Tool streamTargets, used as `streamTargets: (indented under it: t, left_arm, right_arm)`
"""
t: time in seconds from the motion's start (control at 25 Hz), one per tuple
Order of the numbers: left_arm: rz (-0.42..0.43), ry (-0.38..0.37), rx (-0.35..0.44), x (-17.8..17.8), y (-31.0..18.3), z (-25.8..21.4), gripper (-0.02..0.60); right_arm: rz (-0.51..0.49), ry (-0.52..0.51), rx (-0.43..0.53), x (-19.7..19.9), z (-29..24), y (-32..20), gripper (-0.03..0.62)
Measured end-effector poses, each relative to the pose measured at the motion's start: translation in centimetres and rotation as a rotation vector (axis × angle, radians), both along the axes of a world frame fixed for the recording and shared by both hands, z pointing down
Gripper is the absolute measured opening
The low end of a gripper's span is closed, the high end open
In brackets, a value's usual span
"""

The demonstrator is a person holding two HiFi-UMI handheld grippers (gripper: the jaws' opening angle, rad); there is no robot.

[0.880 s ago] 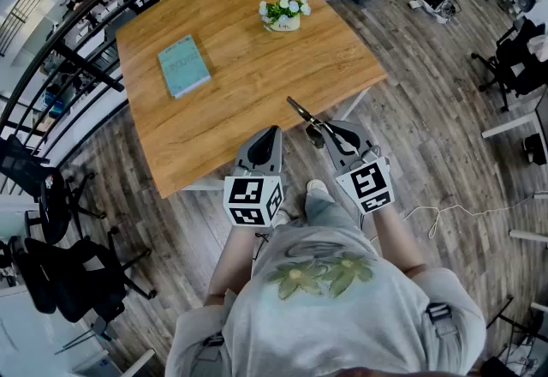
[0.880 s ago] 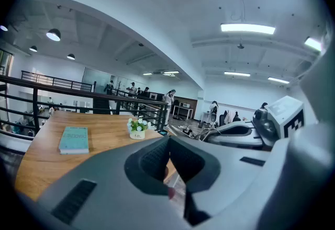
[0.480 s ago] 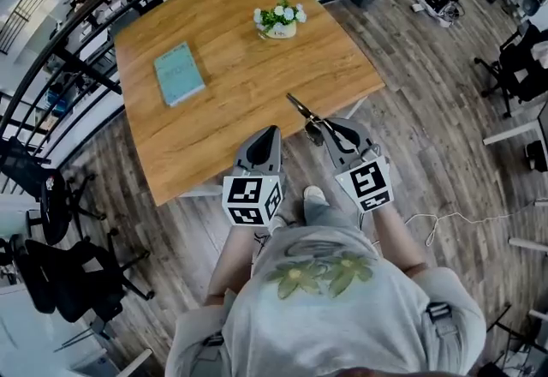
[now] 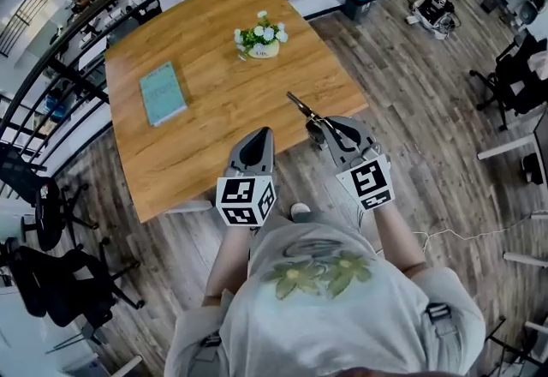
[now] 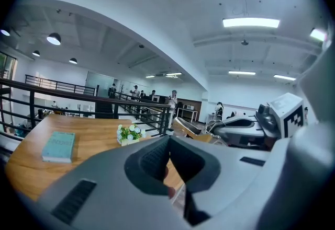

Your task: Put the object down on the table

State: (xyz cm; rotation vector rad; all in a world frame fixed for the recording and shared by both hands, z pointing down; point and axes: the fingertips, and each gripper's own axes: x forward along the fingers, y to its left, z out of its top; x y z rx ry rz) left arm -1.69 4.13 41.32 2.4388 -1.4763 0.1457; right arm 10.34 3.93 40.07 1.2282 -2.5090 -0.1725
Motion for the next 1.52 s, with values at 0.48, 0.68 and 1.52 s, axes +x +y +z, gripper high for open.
streamTargets:
  t: [0.48,0.68,1.52]
  left_arm:
    - [-0.089,-0.013,-0.033,-0.8,-2.3,1.3,0.015]
    - [-0.103,-0.010,-0.050,-1.7,-5.0,2.0,0.015]
    - [-0.112,-0.010,-0.075,-4.6,-18.6,2.8,0.015]
  right_arm:
    - [-0.044,0.020,0.026,1.4,0.4,-4.5,0.009]
    - [-0.069,0.033,0.024,0.4,1.0,-7.1,0.009]
    - [-0.120,0.098,-0.007,-3.8,2.7,-20.7,0.009]
